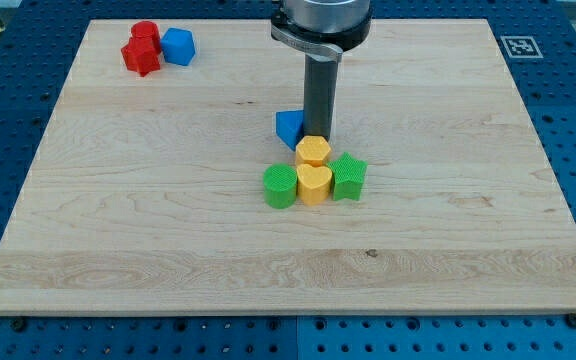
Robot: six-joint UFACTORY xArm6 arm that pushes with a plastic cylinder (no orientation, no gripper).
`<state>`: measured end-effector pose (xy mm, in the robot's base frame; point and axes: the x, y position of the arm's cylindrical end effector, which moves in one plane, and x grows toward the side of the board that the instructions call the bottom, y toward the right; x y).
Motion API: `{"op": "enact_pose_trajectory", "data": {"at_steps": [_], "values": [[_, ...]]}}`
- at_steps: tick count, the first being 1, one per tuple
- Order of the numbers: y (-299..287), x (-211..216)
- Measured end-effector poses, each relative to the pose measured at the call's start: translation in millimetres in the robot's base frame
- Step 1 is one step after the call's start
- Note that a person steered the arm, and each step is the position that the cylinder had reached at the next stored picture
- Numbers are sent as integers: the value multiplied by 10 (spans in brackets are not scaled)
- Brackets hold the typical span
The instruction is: Push the blue triangle to the right of the red star
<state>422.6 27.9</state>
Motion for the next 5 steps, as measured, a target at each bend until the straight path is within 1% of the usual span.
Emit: {"op": "enact_pose_trajectory", "data": {"at_steps": [1, 3, 5], "values": [[-1, 0], [-294, -178], [-939, -212]]}}
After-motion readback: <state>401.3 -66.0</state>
